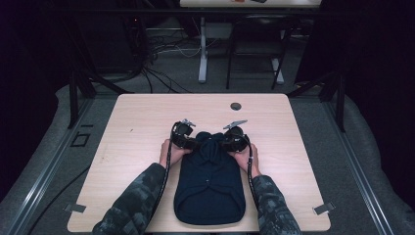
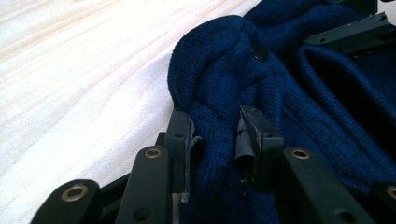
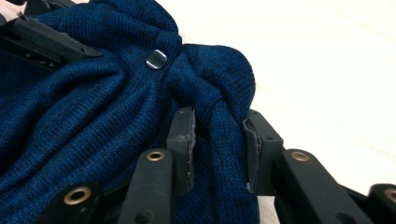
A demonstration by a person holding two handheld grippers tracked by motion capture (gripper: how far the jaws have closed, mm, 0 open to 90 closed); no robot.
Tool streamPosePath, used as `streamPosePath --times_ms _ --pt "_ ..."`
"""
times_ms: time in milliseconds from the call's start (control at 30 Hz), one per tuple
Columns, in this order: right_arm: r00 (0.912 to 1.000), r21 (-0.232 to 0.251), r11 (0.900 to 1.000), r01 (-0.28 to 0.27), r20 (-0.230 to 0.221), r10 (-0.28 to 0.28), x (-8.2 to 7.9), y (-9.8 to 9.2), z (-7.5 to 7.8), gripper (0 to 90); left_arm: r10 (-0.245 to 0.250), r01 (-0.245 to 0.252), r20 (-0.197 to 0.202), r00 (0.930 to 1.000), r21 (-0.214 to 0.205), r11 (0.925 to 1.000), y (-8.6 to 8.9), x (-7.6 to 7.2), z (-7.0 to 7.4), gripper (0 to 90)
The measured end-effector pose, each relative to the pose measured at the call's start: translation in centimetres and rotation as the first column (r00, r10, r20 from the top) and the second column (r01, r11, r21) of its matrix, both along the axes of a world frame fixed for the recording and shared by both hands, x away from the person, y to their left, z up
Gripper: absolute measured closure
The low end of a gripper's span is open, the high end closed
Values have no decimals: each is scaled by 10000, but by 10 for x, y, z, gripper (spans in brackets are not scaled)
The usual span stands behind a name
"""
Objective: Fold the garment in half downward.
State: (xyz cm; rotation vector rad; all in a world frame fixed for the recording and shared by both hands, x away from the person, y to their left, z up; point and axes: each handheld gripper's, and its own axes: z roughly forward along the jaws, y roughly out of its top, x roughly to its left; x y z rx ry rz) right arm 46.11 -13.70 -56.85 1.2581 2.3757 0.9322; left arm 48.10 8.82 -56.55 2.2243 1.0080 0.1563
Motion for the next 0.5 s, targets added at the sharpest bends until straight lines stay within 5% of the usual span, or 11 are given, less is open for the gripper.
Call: streamPosePath --times_ms 267,500 --pt "9992 -83 10000 -19 406 22 -6 0 3 699 -54 55 6 10000 -345 9994 3 -2 3 671" --pt "9925 82 9998 -171 1210 160 -17 -4 17 713 -206 220 178 9996 -778 9967 10 -9 14 657"
